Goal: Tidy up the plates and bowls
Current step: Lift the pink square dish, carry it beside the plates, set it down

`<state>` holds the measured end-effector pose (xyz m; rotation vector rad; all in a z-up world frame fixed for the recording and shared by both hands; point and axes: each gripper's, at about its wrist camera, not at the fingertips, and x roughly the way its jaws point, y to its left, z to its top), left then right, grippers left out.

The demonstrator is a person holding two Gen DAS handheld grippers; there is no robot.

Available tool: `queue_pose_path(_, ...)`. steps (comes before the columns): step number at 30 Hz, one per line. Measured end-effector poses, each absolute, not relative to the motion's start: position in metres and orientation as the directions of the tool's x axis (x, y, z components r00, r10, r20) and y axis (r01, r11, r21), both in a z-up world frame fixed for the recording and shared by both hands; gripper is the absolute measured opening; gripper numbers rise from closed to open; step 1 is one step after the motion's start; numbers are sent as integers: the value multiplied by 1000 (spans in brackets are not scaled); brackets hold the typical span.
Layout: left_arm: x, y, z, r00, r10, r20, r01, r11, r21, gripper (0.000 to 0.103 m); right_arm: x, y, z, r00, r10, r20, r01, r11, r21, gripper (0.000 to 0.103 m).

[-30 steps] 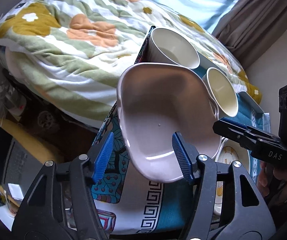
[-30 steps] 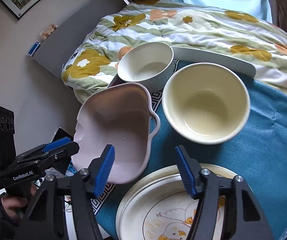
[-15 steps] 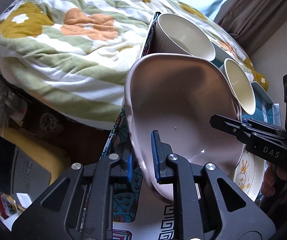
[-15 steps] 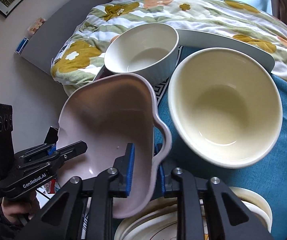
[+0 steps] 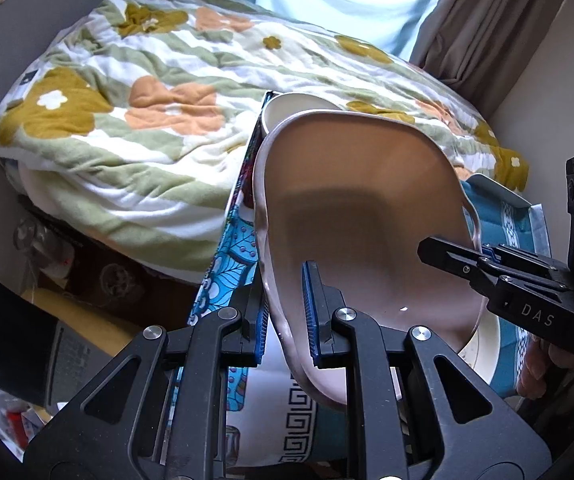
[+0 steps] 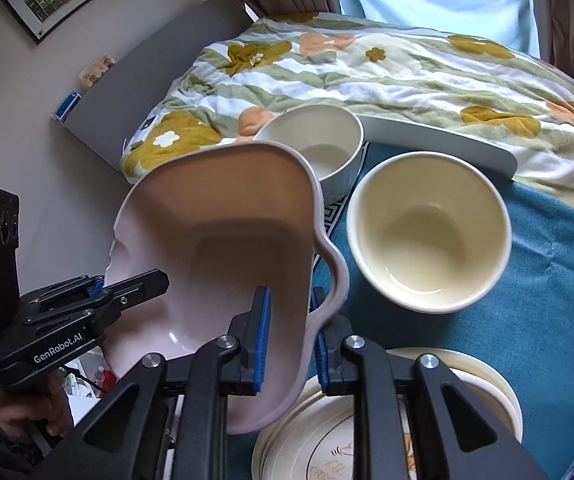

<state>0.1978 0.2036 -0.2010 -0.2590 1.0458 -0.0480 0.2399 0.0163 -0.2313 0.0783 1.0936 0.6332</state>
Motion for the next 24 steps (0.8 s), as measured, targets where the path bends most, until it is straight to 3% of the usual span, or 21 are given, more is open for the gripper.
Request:
queue_pose_path(6, 172, 138, -151, 554, -143, -820, -54, 977, -208, 14, 209, -43, -184, 380, 551, -743, -449, 812, 372, 18)
queue_pose_path(12, 151, 47, -126, 574, -201, -794, 44, 976, -214, 14, 173, -127, -155, 454, 501, -736, -363, 859, 361, 18)
queue_pose_path(19, 140, -61, -146, 510, -325, -797, 168, 946, -279, 14, 135, -222, -153, 519, 394, -759, -229, 919, 320, 18)
queue_pose_path(24, 150, -129, -188, 406, -388, -827, 222, 920, -322, 14, 129, -278, -182, 507, 303, -807, -94, 950, 297, 18)
